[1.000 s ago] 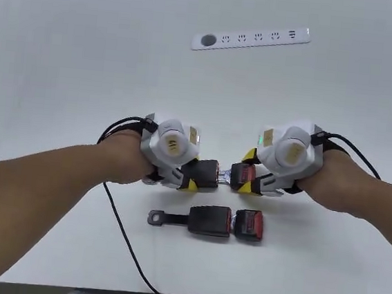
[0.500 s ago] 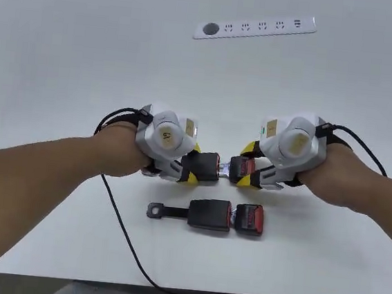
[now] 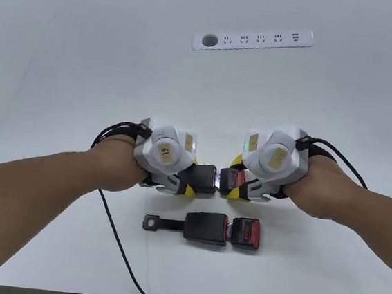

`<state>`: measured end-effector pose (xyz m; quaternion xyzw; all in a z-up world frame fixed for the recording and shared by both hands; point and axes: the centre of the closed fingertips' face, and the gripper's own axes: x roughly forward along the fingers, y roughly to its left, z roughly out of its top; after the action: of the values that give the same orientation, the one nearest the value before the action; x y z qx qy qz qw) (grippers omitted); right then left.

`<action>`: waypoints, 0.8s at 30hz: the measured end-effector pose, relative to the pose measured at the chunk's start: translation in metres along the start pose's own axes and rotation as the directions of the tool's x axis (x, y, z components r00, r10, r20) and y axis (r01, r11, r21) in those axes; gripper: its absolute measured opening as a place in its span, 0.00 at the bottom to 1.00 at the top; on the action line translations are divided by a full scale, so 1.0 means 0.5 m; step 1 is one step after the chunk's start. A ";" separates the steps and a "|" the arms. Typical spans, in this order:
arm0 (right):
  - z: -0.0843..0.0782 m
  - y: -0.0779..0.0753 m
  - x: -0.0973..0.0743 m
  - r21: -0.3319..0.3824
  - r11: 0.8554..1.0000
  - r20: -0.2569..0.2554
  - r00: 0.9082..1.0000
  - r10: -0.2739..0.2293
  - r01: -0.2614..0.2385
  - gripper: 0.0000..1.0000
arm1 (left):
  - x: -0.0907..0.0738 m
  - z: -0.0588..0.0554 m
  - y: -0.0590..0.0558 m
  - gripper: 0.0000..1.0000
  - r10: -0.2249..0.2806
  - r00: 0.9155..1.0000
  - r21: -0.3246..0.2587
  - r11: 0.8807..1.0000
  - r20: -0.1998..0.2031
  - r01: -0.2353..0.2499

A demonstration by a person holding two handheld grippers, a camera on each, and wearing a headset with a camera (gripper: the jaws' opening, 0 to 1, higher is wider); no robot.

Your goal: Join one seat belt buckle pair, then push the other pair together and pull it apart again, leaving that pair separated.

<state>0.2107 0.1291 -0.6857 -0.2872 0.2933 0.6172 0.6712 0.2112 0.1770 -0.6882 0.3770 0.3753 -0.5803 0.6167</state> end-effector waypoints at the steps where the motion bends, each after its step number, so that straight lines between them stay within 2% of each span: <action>1: 0.000 -0.001 0.001 0.001 1.000 -0.001 1.000 -0.001 0.001 0.30 | 0.000 0.000 0.000 0.32 0.001 1.000 -0.002 1.000 -0.001 -0.001; 10: 0.000 0.001 -0.006 0.012 1.000 0.004 1.000 -0.017 0.017 0.31 | 0.004 0.000 0.000 0.33 -0.017 1.000 -0.009 1.000 -0.024 0.016; 20: -0.025 0.002 -0.029 0.031 0.999 0.000 1.000 -0.027 0.027 0.31 | 0.003 0.000 -0.003 0.33 -0.005 1.000 -0.034 0.999 -0.014 0.004; 22: -0.024 0.008 -0.030 0.028 0.999 0.005 1.000 -0.030 0.030 0.31 | 0.004 0.004 -0.005 0.33 -0.005 1.000 -0.019 1.000 -0.029 0.004; 24: -0.021 0.001 -0.024 0.022 0.999 0.000 1.000 -0.030 0.030 0.31 | 0.004 0.004 -0.005 0.33 -0.007 0.999 -0.018 1.000 -0.037 0.006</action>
<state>0.2091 0.1134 -0.6836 -0.2842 0.2954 0.6039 0.6836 0.2087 0.1742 -0.6891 0.3809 0.3930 -0.5720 0.6110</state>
